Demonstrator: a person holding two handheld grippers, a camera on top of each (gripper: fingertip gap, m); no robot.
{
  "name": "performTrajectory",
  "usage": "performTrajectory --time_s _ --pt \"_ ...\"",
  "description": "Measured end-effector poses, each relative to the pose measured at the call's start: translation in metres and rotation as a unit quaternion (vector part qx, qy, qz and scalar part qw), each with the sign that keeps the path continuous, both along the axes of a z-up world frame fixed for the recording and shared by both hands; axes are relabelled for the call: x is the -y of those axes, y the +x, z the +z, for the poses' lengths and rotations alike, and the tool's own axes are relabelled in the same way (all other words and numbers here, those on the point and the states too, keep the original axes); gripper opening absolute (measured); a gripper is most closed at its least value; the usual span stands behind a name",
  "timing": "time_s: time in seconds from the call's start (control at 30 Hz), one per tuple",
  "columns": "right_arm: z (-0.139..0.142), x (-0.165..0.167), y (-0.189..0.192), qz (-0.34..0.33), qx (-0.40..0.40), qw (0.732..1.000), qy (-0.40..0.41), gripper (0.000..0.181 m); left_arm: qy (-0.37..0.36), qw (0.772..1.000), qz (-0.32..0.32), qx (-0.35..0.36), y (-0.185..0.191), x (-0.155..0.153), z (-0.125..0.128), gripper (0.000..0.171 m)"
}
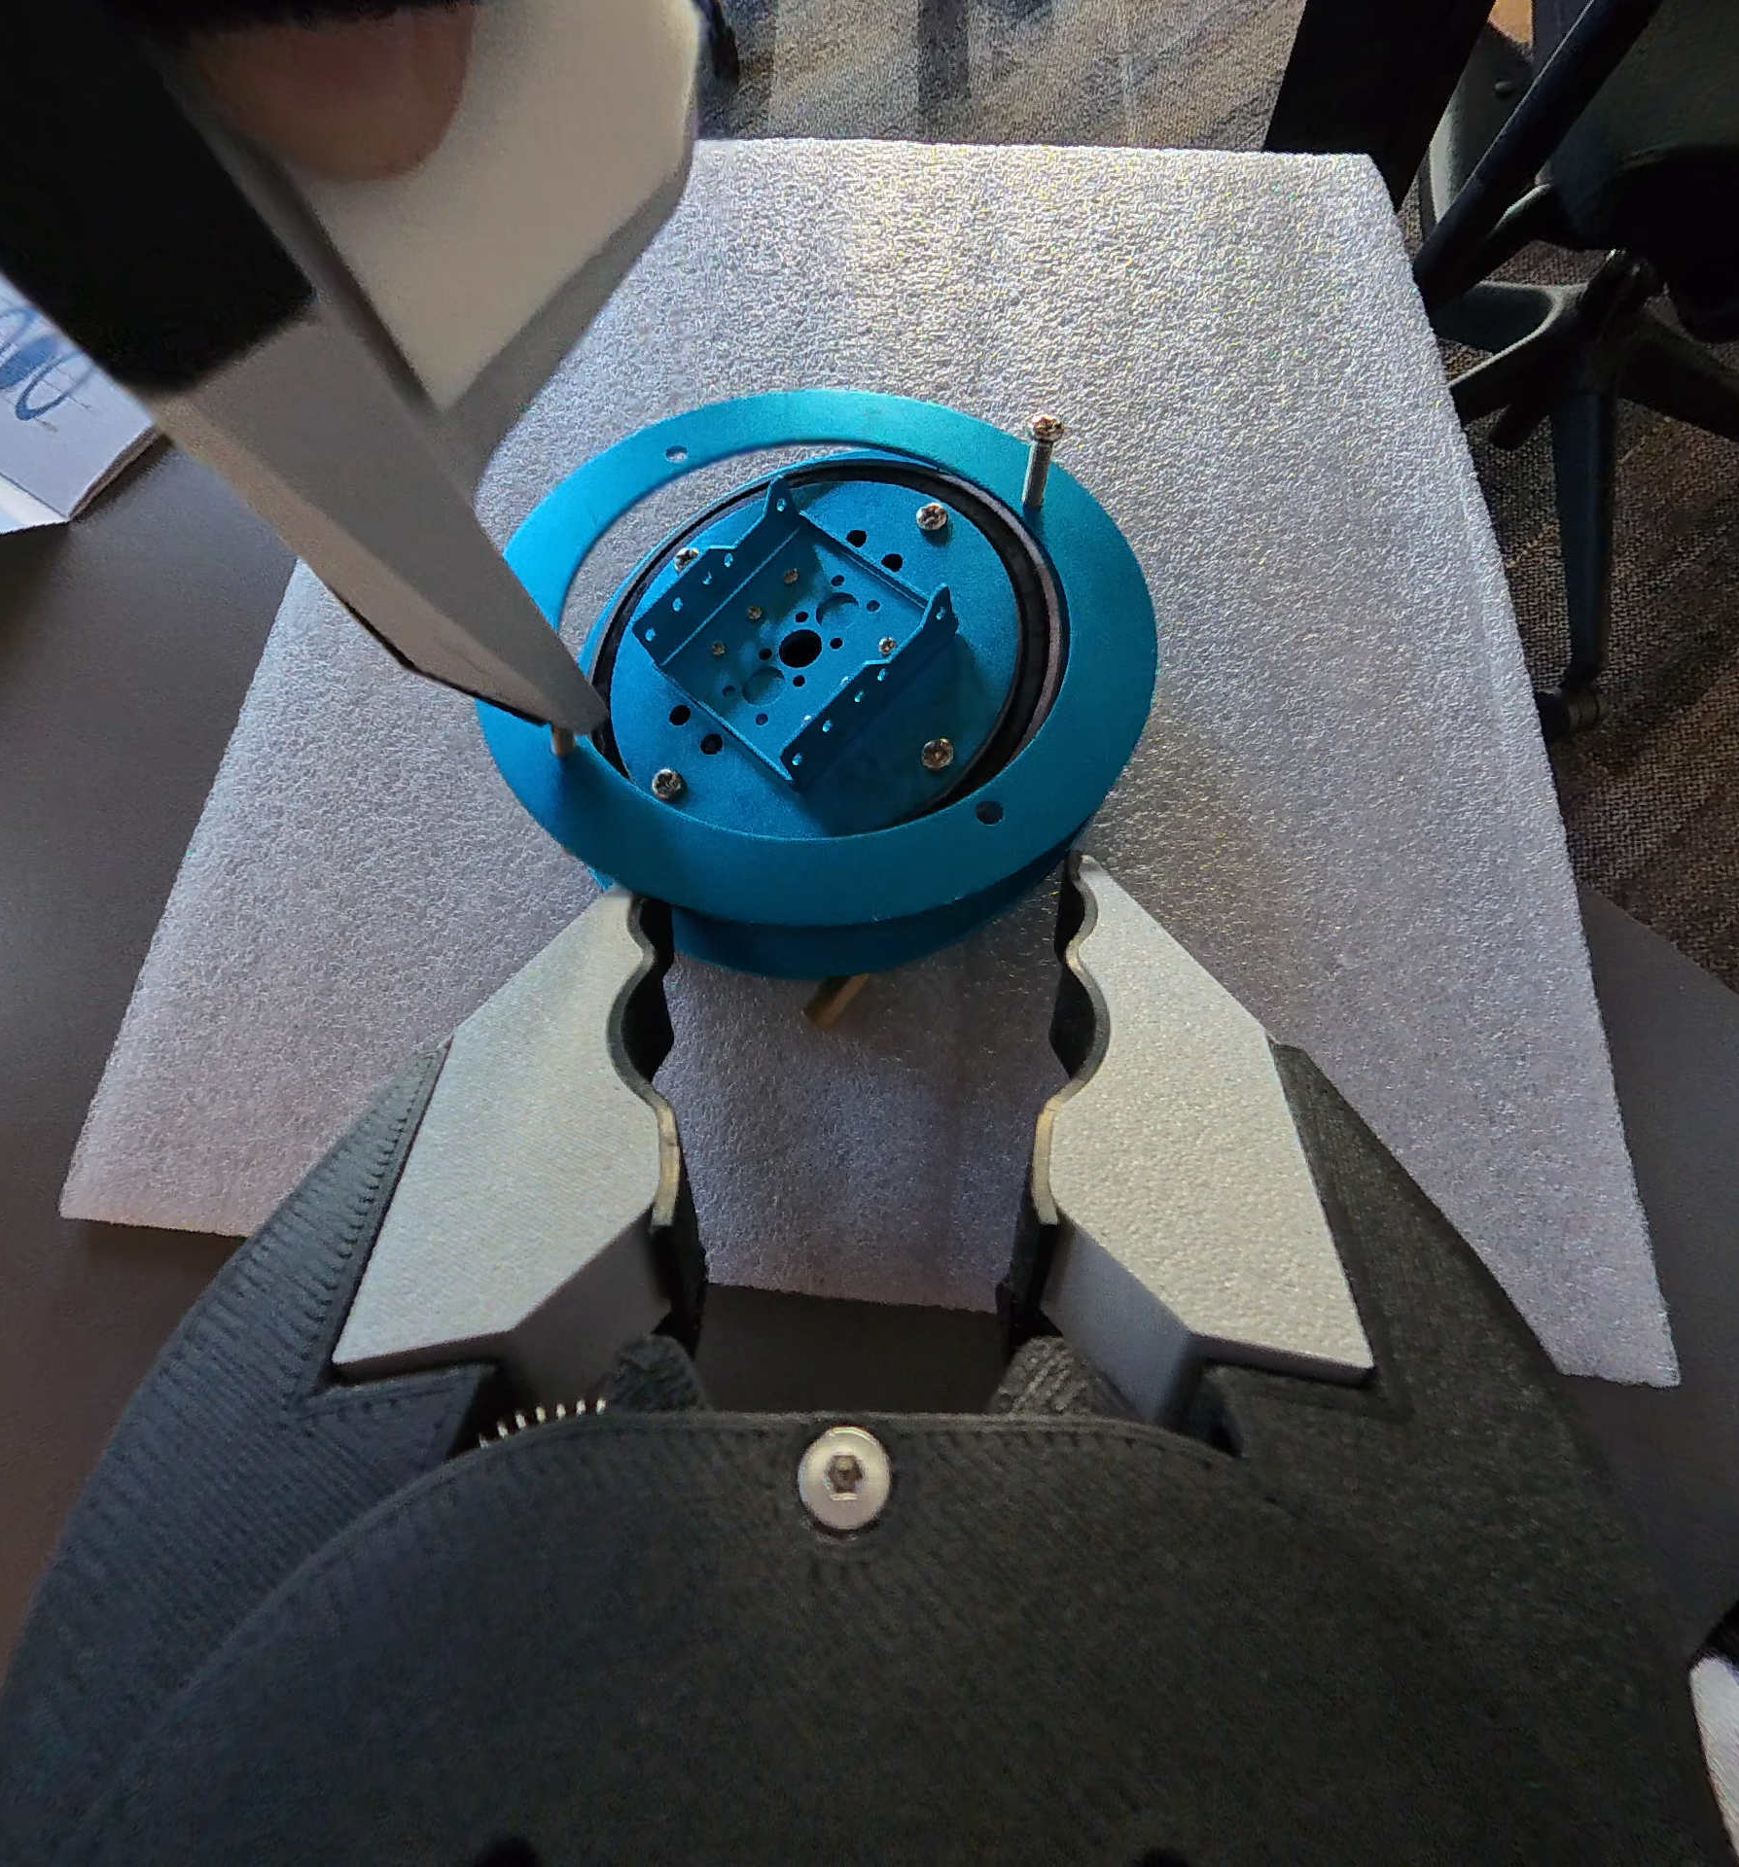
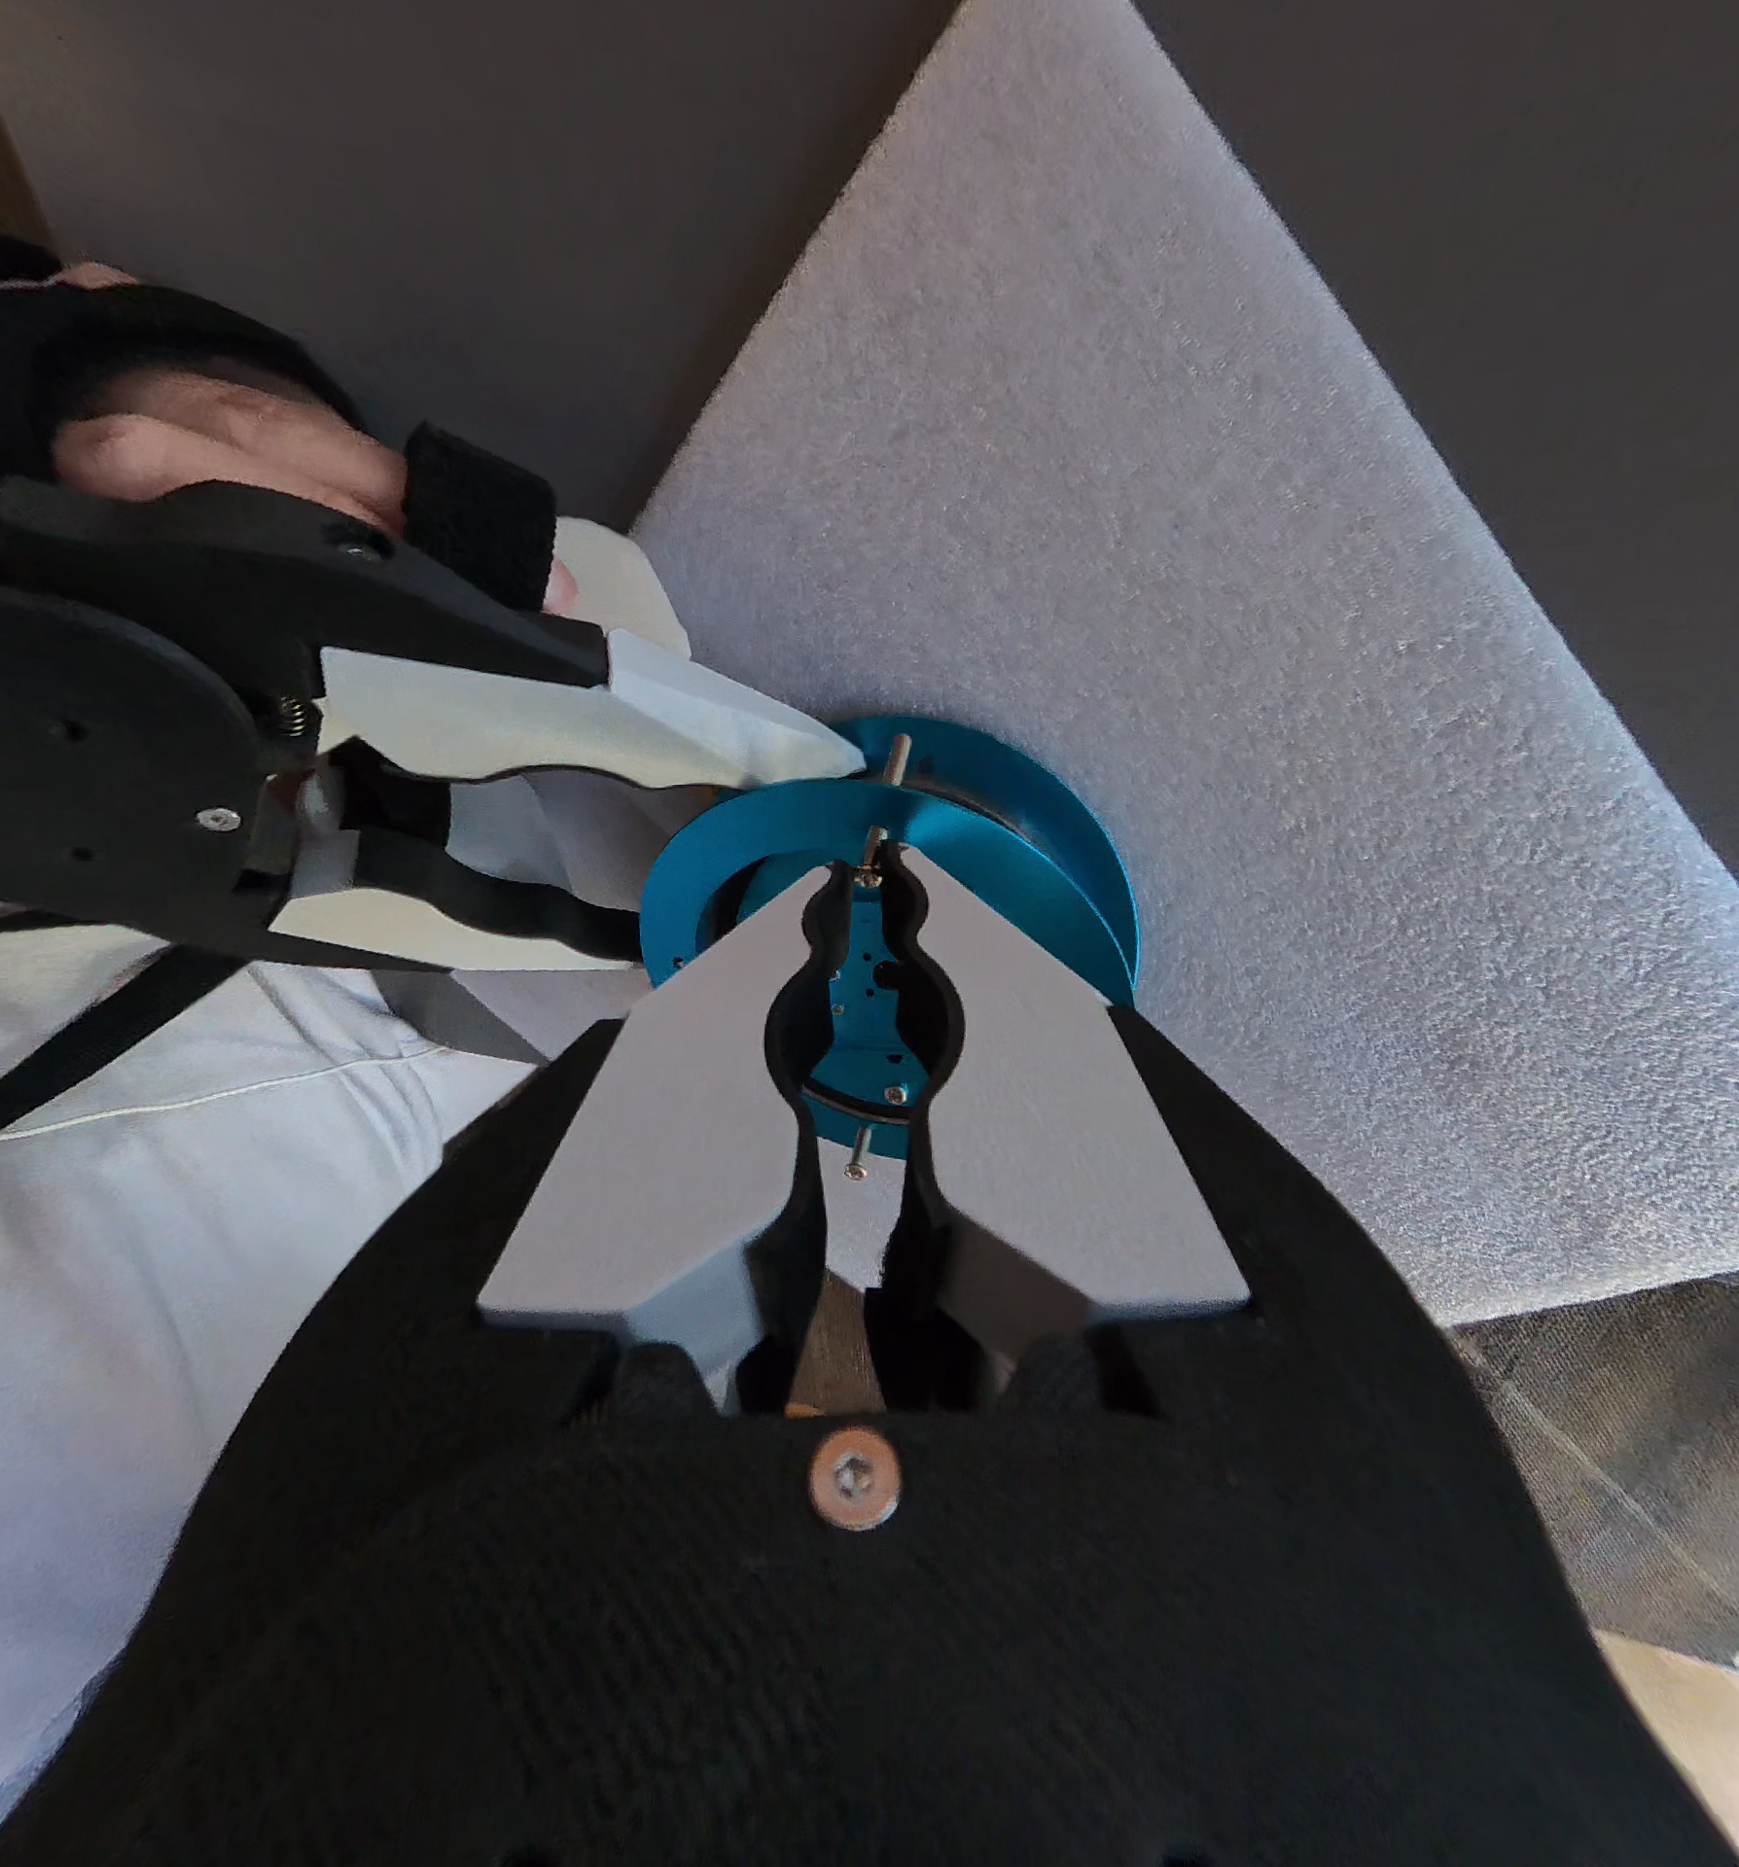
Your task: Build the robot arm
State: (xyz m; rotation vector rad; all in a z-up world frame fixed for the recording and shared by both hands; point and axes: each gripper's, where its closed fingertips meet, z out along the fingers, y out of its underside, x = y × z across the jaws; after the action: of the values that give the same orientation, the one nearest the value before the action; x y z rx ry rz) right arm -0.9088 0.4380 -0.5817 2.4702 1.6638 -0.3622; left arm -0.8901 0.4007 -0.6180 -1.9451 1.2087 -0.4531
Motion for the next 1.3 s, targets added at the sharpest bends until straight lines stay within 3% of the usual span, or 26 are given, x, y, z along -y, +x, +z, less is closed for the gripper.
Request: performTrajectory --time_s 0.2,0.27,0.4,0.6,0.73,0.8,0.87,1.03,1.1,1.23,1.3 --pt "0.000 0.008 -0.003 -0.001 -0.030 0.999 -0.039 0.006 -0.004 1.000 0.000 0.002 0.000 0.000 0.000 0.076" --pt "0.005 0.014 0.001 0.000 -0.059 0.997 -0.051 0.017 -0.004 1.000 0.001 0.003 0.000 0.000 0.000 0.076" --pt "0.012 -0.005 0.017 0.007 -0.150 0.989 0.017 0.028 -0.007 1.000 0.000 0.005 0.000 0.000 0.000 0.076" --pt "0.011 -0.019 0.051 -0.060 -0.330 0.937 0.096 0.035 -0.008 1.000 0.002 0.004 -0.001 0.001 0.000 0.074" --pt "0.018 0.010 0.062 -0.103 -0.407 0.900 0.120 0.033 -0.009 1.000 0.002 0.004 -0.001 0.001 0.000 0.074" --pt "0.023 0.033 0.057 -0.084 -0.437 0.881 0.158 0.037 -0.012 1.000 0.002 0.006 -0.001 0.001 0.000 0.074" --pt "0.021 0.050 0.052 -0.057 -0.430 0.870 0.235 0.052 -0.013 1.000 0.000 0.007 -0.001 0.001 0.000 0.074" --pt "0.014 0.065 0.035 -0.006 -0.359 0.847 0.392 0.046 -0.024 0.999 -0.001 0.026 -0.003 0.002 0.004 0.073" --pt "0.018 0.064 0.027 0.000 -0.354 0.834 0.423 0.041 -0.033 0.998 0.000 0.045 -0.008 0.003 0.008 0.073" --pt "0.004 0.064 0.025 0.025 -0.290 0.845 0.448 0.037 -0.015 0.998 0.018 0.056 -0.030 0.003 0.020 0.070" --pt "-0.002 0.063 0.029 0.055 -0.244 0.838 0.485 0.040 0.004 0.998 0.029 0.059 -0.043 0.004 0.027 0.069"
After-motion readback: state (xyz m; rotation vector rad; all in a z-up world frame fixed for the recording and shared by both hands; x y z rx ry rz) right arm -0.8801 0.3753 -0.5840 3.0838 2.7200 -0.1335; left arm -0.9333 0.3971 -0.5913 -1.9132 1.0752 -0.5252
